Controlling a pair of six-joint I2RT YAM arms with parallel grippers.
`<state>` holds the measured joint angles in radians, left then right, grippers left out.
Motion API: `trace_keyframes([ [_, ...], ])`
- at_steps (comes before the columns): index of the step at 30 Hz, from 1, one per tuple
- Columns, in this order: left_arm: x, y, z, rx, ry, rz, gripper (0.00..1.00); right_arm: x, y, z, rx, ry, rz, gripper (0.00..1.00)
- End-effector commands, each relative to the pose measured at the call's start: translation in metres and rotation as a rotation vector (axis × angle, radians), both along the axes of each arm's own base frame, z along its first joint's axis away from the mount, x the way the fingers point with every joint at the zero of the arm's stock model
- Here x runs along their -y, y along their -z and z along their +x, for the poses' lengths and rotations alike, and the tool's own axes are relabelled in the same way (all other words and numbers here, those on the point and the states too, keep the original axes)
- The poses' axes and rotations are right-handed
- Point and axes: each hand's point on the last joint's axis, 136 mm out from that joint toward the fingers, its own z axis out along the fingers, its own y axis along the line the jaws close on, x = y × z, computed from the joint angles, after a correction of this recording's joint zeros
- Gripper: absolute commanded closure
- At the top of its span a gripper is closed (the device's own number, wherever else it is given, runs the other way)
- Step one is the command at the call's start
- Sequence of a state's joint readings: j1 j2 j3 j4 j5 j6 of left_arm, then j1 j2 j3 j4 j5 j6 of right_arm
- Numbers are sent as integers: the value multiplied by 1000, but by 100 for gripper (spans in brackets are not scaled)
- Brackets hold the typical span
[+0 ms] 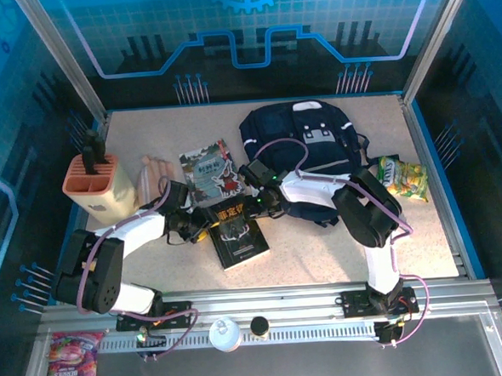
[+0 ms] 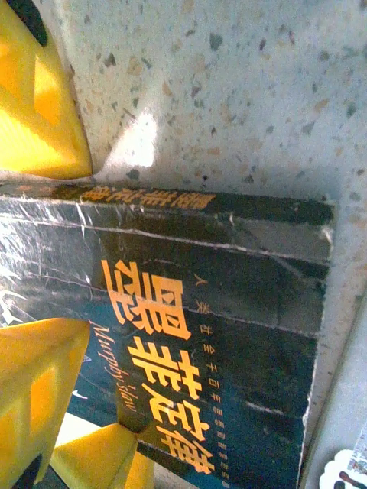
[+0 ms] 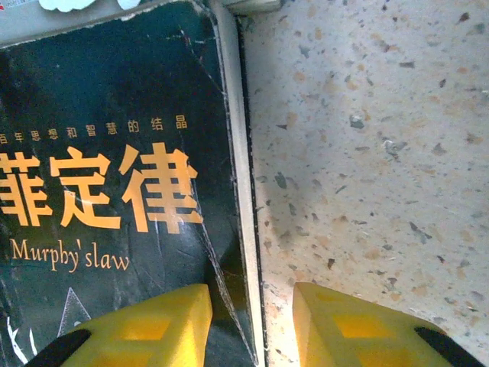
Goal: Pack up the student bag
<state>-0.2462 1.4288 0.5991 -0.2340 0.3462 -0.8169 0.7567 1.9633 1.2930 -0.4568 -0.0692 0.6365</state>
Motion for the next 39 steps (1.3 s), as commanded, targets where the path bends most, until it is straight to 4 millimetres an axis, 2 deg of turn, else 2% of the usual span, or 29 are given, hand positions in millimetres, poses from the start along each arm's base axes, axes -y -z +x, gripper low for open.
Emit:
trace_keyframes([
  [1, 17, -5, -1, 16, 53, -80, 51, 12, 21, -8, -73, 16, -56, 67],
  [9, 37, -58, 3, 197, 157, -214, 63, 16, 29, -11, -96, 39, -74, 72],
  [13, 42, -76, 5, 272, 148, -276, 68, 18, 32, -12, -102, 48, -82, 74],
  [28, 55, -64, 24, 231, 121, -319, 68, 21, 37, -14, -108, 67, -65, 76],
  [31, 56, -64, 28, 236, 116, -324, 72, 19, 29, -11, -93, 72, -47, 75],
  [34, 57, -66, 31, 239, 110, -324, 79, 16, 12, -6, -61, 70, -14, 72],
  [37, 54, -74, 33, 249, 96, -313, 89, 14, -15, -1, -18, 75, 33, 65],
  [39, 51, -82, 34, 272, 88, -290, 90, 12, -38, 3, 25, 77, 83, 57],
])
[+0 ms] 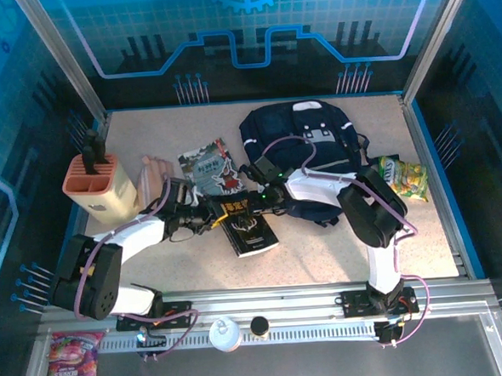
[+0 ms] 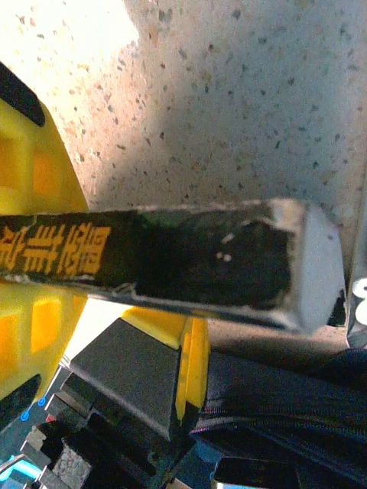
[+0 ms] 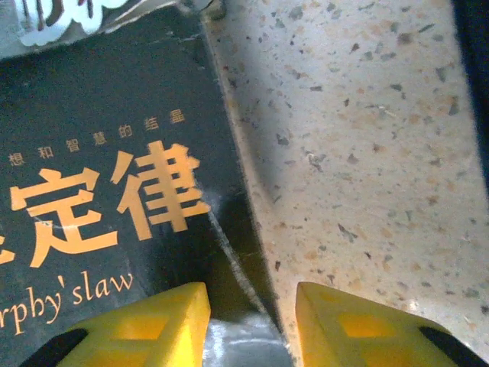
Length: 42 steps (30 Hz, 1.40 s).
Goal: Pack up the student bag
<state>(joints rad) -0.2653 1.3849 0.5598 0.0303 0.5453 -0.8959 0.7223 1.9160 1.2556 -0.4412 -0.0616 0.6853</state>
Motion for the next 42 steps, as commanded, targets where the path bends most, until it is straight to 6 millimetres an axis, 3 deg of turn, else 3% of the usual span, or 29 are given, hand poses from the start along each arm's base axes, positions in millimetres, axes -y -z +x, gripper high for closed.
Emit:
trace_keyframes([
  [1, 7, -43, 15, 120, 6, -25, 92, -2, -41, -3, 51, -1, 90, 53],
  [7, -2, -90, 18, 230, -38, 0, 98, 15, -113, 6, 216, 95, 356, 29],
  [12, -6, -139, 34, 302, -63, 12, 97, 49, -160, 20, 298, 225, 600, 18],
  [19, -13, -209, 87, 421, -185, -57, 97, 92, -187, 30, 317, 383, 793, 8],
  [24, -12, -251, 121, 515, -279, -171, 97, 101, -202, 37, 300, 454, 943, 4],
  [32, -16, -270, 151, 561, -412, -261, 97, 88, -229, 42, 243, 475, 1096, 0],
  [42, -8, -263, 166, 509, -455, -348, 97, 45, -243, 59, 156, 491, 1201, 0],
])
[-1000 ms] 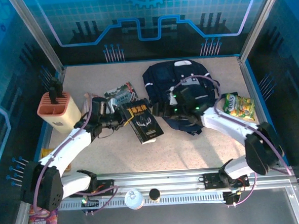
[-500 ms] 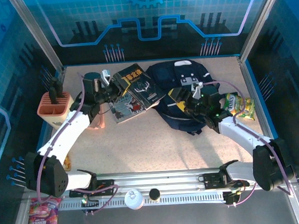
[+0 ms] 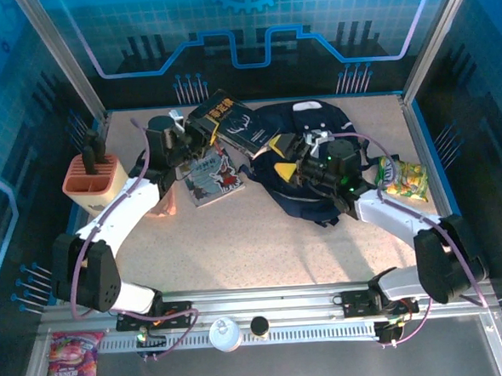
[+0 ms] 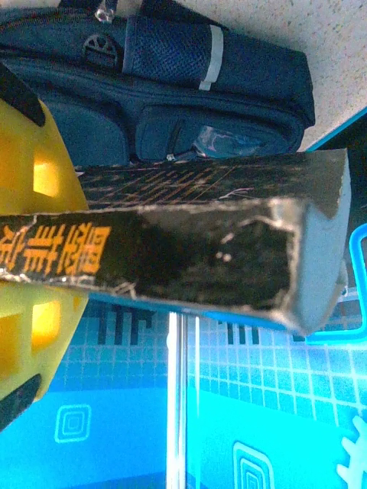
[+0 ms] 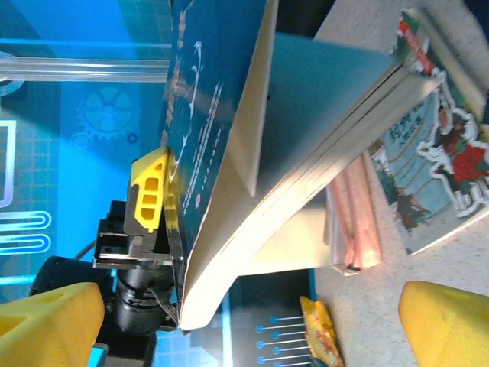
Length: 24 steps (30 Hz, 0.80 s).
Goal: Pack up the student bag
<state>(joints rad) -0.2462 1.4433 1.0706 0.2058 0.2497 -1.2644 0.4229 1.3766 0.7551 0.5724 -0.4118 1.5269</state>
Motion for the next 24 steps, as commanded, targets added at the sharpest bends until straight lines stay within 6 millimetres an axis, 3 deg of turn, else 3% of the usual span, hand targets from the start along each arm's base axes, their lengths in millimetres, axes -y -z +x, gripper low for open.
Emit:
trace_keyframes([
  [1, 6, -50, 8, 129, -3, -98, 97, -13, -29, 15, 43, 2, 100, 0],
  [7, 10, -51, 6, 110, 18, -110, 96, -24, -38, 38, 49, 11, 126, 0],
  [16, 10, -46, 4, 103, 21, -113, 96, -30, -19, 53, -22, 26, 131, 6],
  [19, 12, -45, 4, 99, 29, -116, 96, -28, -20, 57, 5, 43, 133, 12],
  [24, 16, -34, 2, 83, 64, -72, 96, -25, -43, 65, 146, 48, 125, 28],
])
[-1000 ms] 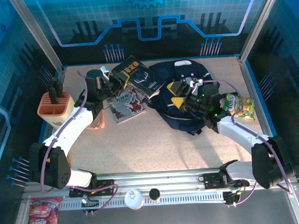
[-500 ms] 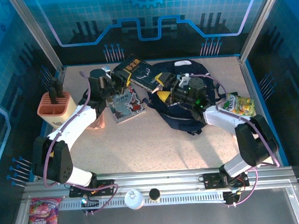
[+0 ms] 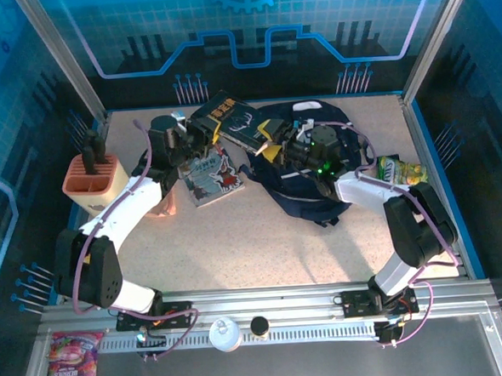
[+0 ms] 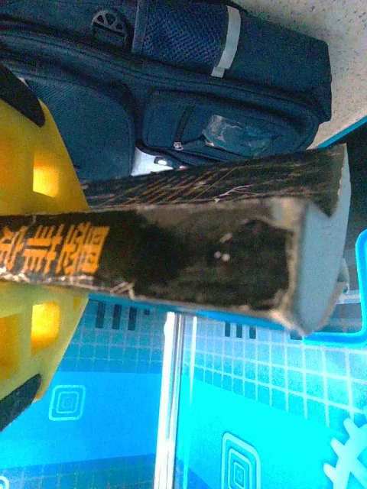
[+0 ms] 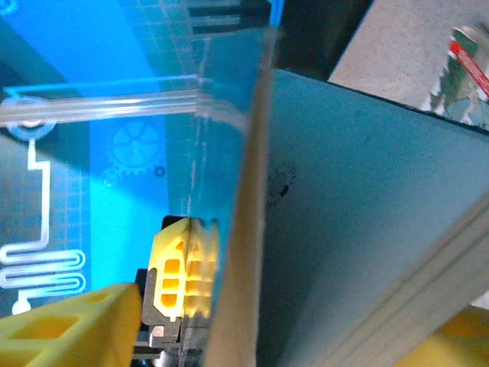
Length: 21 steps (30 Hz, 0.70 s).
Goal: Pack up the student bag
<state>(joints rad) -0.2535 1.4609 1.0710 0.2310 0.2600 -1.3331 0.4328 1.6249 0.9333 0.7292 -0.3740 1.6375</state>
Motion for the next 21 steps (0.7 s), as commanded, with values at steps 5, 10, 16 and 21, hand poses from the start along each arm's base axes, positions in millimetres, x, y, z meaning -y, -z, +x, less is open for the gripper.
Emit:
trace_keyframes([
  [5, 17, -14, -4, 72, 115, 17, 96, 2, -42, 9, 229, 30, 27, 41],
  [10, 17, 0, -5, 39, 121, 35, 95, 1, -32, 9, 212, 19, 7, 59],
  [16, 16, 5, -5, 37, 122, 66, 91, 7, -22, 7, 194, 30, -24, 80],
  [21, 13, 7, -6, 54, 125, 143, 70, 21, -20, 6, 202, 48, -77, 96],
])
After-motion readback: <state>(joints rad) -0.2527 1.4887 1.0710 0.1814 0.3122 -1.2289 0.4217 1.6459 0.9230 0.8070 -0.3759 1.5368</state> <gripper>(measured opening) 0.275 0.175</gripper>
